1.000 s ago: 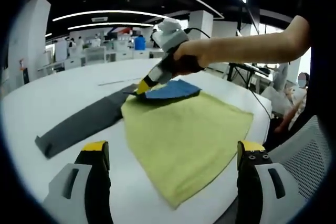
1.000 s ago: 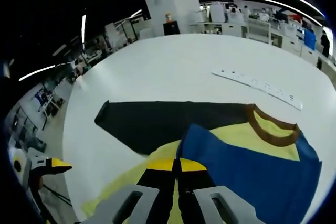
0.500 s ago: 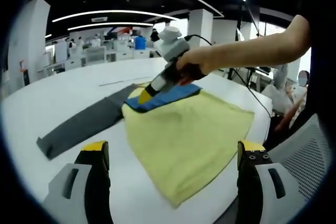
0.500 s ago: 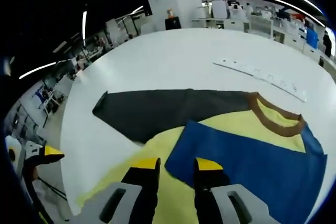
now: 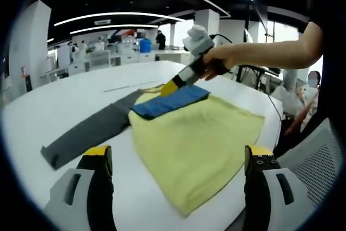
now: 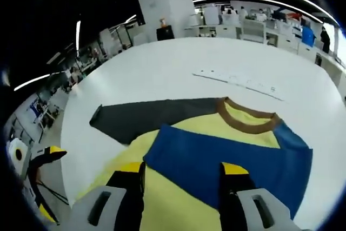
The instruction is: Fold the garment on the visible template until the final outline fits inside the template.
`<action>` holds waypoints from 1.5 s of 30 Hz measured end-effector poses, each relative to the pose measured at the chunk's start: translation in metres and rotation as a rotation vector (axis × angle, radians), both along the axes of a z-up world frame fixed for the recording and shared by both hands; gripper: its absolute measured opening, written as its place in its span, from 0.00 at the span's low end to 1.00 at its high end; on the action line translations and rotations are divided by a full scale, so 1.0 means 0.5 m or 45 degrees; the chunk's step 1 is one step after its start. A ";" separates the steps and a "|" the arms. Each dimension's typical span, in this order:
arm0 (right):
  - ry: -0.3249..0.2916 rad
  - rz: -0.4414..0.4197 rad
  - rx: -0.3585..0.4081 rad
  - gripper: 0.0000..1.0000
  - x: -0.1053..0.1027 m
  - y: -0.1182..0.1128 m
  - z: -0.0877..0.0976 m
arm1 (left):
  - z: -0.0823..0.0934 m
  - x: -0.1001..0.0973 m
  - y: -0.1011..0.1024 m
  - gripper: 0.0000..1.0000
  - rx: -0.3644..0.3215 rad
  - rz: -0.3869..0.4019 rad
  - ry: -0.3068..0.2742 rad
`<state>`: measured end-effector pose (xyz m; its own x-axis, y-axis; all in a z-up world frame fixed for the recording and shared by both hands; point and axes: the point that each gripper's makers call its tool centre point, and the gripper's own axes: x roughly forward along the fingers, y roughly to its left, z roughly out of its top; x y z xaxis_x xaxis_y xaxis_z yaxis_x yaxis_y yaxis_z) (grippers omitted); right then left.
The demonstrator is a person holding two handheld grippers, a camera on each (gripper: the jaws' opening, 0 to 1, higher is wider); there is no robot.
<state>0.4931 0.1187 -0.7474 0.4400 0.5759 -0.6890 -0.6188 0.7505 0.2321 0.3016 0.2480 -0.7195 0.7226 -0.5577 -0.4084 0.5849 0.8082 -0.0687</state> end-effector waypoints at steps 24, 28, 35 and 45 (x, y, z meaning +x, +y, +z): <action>-0.039 -0.192 -0.063 0.45 -0.018 -0.282 0.016 | -0.022 0.007 0.023 0.99 0.018 -0.028 0.003; -0.027 -0.228 -0.063 0.42 -0.021 -0.324 0.005 | -0.021 0.006 0.017 0.99 0.025 -0.033 0.006; -0.015 -0.246 -0.103 0.28 -0.028 -0.373 -0.023 | -0.019 0.005 0.005 0.99 0.031 -0.035 0.012; 0.010 -0.228 -0.139 0.15 -0.040 -0.386 -0.071 | -0.014 0.003 -0.008 0.99 0.029 -0.034 0.014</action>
<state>0.4730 -0.0742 -0.7831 0.5228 0.4109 -0.7469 -0.4720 0.8691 0.1478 0.3029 0.2438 -0.7263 0.7032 -0.5670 -0.4289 0.6053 0.7939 -0.0570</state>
